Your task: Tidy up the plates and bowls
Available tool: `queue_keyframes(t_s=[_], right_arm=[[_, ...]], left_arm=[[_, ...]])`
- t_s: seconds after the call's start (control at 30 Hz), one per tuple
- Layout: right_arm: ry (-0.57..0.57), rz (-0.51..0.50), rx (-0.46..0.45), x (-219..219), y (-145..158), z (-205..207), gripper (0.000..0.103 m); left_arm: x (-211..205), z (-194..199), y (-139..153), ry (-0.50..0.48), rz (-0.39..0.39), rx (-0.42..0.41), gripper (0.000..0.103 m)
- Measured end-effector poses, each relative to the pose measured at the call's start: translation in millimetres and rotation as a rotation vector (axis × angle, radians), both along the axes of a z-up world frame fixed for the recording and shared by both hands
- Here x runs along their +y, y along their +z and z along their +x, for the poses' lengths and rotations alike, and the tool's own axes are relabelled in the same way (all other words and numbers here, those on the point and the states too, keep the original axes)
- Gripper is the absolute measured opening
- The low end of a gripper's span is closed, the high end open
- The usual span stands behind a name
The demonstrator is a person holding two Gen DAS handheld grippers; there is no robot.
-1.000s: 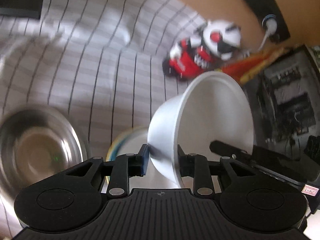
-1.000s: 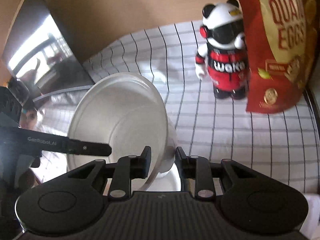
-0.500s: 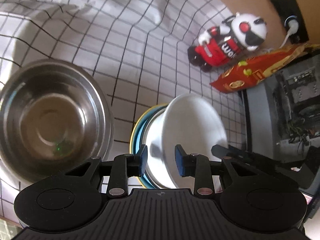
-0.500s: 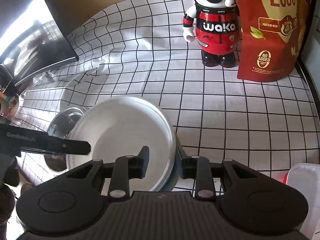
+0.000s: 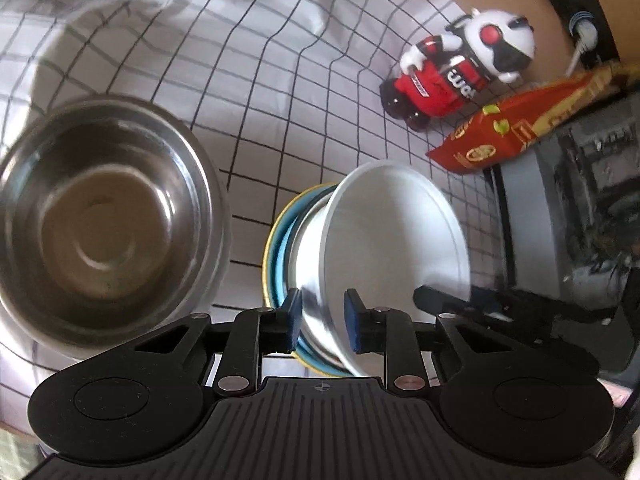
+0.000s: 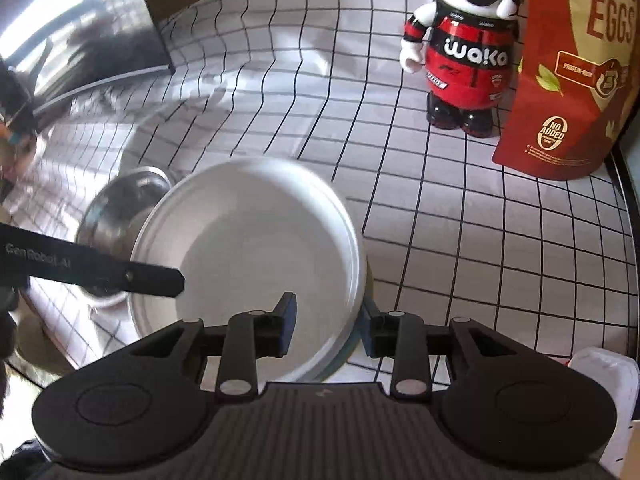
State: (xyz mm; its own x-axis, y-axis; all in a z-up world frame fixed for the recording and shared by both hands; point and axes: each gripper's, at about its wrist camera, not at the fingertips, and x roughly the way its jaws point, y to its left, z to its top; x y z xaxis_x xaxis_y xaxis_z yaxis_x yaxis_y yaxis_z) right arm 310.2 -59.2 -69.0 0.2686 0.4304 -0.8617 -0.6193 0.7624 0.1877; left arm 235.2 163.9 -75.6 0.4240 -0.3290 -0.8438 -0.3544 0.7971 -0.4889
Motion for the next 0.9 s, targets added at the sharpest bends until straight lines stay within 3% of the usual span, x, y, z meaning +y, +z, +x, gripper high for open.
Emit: queue_keyframes(t_s=[0.1,0.23,0.33,0.43,0.53,0.67,0.83,0.9], right_arm=[[0.008,-0.052,-0.053,3.9,2.9,-3.1,0.033],[0.026,-0.003,-0.144,2.5,40.9,-4.5,0.034],[0.049,0.070,-0.187,15.8,74.0,-1.3,0.040],[0.094,0.107,-0.149,53.4,88.8,6.7,0.050],[0.183,0.076,-0.071,111.2,76.5,9.4,0.053],[0.260,-0.077,-0.024,186.9,38.4,11.8,0.053],[0.291,-0.229,-0.014,236.2,1.0,12.6,0.053],[0.286,-0.278,-0.001,245.1,-11.8,14.2,0.053]], left_arm=[[-1.0,-6.2,1.0,-0.015,0.058,0.000,0.026],[30.0,-32.3,12.7,0.050,-0.067,-0.019,0.026],[62.6,-63.0,30.4,0.164,-0.046,-0.077,0.026],[100.8,-99.9,36.1,0.341,0.029,-0.128,0.026],[124.9,-121.5,22.7,0.462,0.060,-0.104,0.026],[131.2,-122.5,-9.6,0.504,0.008,-0.059,0.026],[125.9,-118.7,-27.7,0.512,0.144,-0.036,0.028],[128.3,-120.2,-35.9,0.516,0.163,-0.020,0.028]])
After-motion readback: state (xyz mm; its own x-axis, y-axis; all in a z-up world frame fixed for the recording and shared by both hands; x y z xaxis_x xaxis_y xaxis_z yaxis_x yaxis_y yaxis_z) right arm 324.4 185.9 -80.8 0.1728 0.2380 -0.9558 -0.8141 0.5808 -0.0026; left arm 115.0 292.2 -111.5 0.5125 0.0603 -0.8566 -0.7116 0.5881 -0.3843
